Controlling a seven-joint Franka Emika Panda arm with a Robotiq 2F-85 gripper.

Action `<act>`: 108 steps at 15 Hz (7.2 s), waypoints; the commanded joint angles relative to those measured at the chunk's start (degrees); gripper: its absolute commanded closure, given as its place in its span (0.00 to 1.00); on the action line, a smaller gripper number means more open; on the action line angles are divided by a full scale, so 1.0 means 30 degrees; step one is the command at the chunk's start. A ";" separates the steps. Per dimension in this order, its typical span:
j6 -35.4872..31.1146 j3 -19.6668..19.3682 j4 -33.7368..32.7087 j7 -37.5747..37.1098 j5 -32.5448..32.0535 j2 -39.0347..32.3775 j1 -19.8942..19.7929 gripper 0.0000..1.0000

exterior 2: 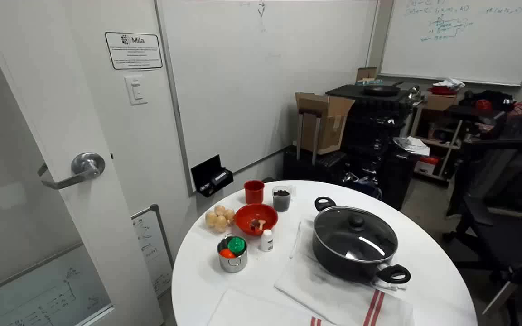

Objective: Take the lid off of the pot

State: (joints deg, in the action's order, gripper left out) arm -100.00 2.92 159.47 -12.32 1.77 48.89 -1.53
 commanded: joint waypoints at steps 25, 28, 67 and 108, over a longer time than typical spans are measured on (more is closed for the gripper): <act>-0.1097 -0.0188 -0.2876 0.1091 -0.0477 -0.4723 -0.0198 0.00; -0.2451 -0.0452 -0.4358 0.1767 -0.0419 -0.7715 -0.0130 0.00; -0.8528 -0.2015 -2.2613 0.2470 0.1096 -3.3900 -0.2178 0.00; -1.0224 -0.2458 -1.6307 0.2520 0.1934 -2.8205 -0.2346 0.74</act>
State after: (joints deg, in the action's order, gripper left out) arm -130.01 -3.52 104.40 -5.16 8.70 -43.22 -10.35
